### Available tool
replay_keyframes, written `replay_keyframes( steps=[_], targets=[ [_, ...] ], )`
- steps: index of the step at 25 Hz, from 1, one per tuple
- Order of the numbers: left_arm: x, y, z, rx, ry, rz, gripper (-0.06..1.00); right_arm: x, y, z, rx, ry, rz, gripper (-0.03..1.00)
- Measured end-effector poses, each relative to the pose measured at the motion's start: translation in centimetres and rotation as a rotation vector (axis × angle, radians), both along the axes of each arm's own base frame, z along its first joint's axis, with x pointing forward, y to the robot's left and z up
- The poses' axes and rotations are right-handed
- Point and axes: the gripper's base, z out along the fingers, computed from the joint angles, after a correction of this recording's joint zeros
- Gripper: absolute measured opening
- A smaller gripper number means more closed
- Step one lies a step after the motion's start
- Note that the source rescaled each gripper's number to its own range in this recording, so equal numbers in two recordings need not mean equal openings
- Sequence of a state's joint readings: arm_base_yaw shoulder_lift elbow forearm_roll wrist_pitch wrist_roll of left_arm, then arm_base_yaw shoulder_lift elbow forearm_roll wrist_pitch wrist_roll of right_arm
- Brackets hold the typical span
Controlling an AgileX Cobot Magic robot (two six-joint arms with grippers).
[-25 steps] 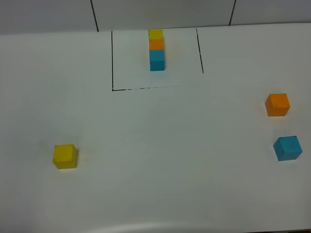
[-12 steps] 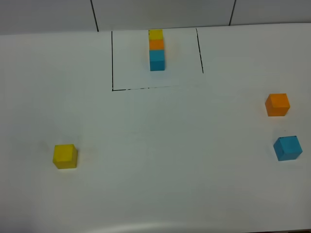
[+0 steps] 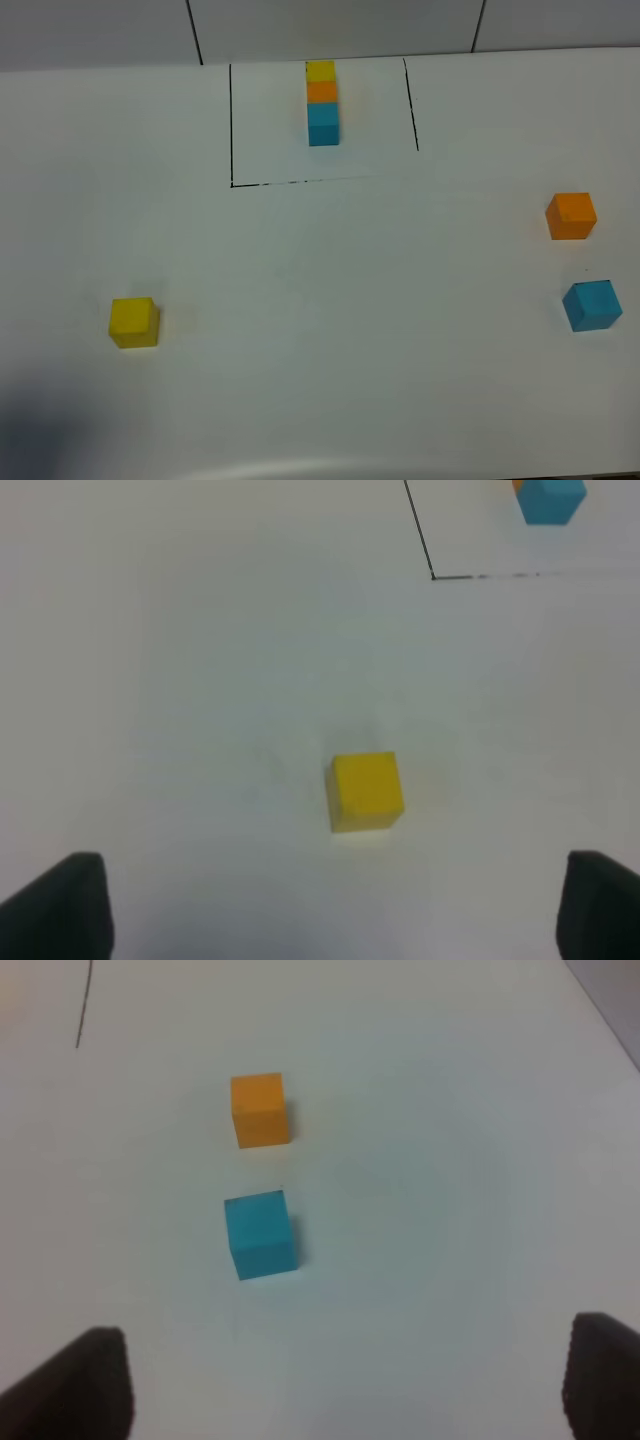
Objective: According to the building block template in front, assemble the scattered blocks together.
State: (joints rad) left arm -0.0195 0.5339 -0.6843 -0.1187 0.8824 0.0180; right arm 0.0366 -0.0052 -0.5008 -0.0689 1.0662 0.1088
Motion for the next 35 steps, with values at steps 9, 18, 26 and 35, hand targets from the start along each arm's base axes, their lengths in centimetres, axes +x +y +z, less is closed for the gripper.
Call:
replay_keyframes(
  steps=[9, 18, 26, 35],
  targets=[
    [9.0, -0.4, -3.3, -0.021, 0.354, 0.000, 0.87, 0.0, 0.0, 0.0, 0.000, 0.000, 0.000, 0.75],
    [14.5, -4.0, -9.7, 0.022, 0.593, -0.114, 0.86, 0.0, 0.0, 0.0, 0.000, 0.000, 0.000, 0.75],
    [17.7, -6.6, -13.3, 0.125, 0.723, -0.052, 0.86, 0.0, 0.0, 0.0, 0.000, 0.000, 0.000, 0.75],
    [18.6, -6.4, -14.2, 0.162, 0.683, -0.024, 0.86, 0.0, 0.0, 0.0, 0.000, -0.002, 0.000, 0.75]
  ],
)
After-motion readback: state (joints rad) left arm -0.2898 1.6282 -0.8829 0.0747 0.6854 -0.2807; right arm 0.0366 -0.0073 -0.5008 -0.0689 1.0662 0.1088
